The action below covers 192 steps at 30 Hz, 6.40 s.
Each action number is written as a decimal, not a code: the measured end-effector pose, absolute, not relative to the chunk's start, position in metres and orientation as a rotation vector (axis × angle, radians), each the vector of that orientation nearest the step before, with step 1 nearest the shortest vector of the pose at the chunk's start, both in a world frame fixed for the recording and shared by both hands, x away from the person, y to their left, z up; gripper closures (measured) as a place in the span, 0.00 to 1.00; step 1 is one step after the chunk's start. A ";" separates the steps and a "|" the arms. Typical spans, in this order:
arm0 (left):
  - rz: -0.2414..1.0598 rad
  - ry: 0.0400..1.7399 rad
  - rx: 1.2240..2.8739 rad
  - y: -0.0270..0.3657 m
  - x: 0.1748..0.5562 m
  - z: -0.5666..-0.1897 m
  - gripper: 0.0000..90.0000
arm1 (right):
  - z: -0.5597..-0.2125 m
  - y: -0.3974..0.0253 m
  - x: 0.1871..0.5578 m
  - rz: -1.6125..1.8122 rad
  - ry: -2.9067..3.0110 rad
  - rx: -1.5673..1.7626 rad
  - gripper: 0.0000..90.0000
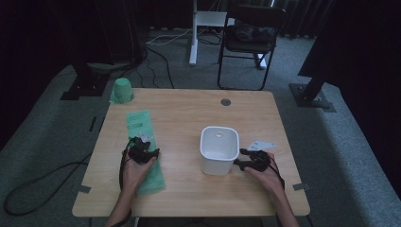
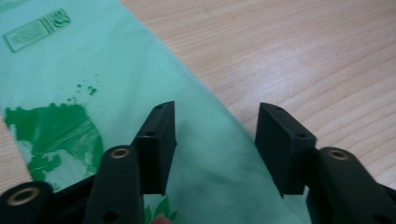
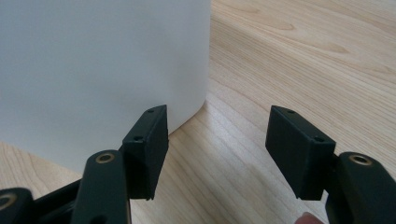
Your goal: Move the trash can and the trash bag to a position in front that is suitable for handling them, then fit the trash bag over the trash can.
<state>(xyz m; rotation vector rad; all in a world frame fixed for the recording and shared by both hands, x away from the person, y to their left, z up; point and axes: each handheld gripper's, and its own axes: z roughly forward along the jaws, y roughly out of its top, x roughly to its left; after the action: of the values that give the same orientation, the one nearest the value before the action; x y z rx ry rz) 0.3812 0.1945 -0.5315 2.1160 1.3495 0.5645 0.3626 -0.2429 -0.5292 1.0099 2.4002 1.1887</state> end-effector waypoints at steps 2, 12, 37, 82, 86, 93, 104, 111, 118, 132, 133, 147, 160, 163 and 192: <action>0.552 1.335 2.118 0.195 0.381 -0.531 0.59 | -0.530 -0.242 0.364 1.195 2.401 1.008 0.43; 0.489 1.260 2.130 0.201 0.374 -0.532 0.70 | -0.533 -0.235 0.364 1.209 2.413 1.002 0.43; 0.286 0.965 2.267 0.186 0.352 -0.530 0.86 | -0.532 -0.230 0.364 1.212 2.417 0.990 0.43; 0.424 1.129 2.066 0.228 0.341 -0.512 0.56 | -0.544 -0.238 0.358 1.075 2.424 1.021 0.33; 0.436 1.143 2.050 0.234 0.340 -0.512 0.56 | -0.544 -0.243 0.355 1.060 2.418 1.019 0.33; 0.462 1.159 2.033 0.239 0.336 -0.512 0.54 | -0.546 -0.246 0.351 1.037 2.428 1.002 0.32; 0.480 1.197 1.998 0.246 0.334 -0.516 0.52 | -0.548 -0.248 0.348 1.068 2.410 1.027 0.29; 0.480 1.217 1.975 0.251 0.331 -0.518 0.52 | -0.548 -0.247 0.345 1.064 2.408 1.025 0.29; 0.481 1.245 1.952 0.257 0.330 -0.520 0.52 | -0.548 -0.247 0.344 1.063 2.402 1.030 0.29; 0.494 1.252 1.949 0.257 0.331 -0.521 0.50 | -0.548 -0.247 0.344 1.061 2.402 1.040 0.27; 0.497 1.252 1.949 0.257 0.331 -0.520 0.50 | -0.549 -0.247 0.344 1.060 2.402 1.040 0.27; 0.455 1.281 1.945 0.259 0.333 -0.520 0.47 | -0.549 -0.247 0.345 1.056 2.403 1.042 0.25; 0.392 1.332 1.982 0.255 0.331 -0.532 0.45 | -0.549 -0.247 0.345 1.057 2.407 1.037 0.25; 0.384 1.336 1.989 0.254 0.331 -0.536 0.45 | -0.549 -0.247 0.344 1.057 2.410 1.033 0.25; 0.391 1.193 2.102 0.208 0.346 -0.535 0.93 | -0.549 -0.247 0.345 1.060 2.413 1.025 0.25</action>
<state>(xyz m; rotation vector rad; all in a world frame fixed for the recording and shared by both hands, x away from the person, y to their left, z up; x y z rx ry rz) 0.3458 0.2077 -0.5353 2.1022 1.1929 0.3908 0.3445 -0.2466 -0.5486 1.0253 2.4126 1.0597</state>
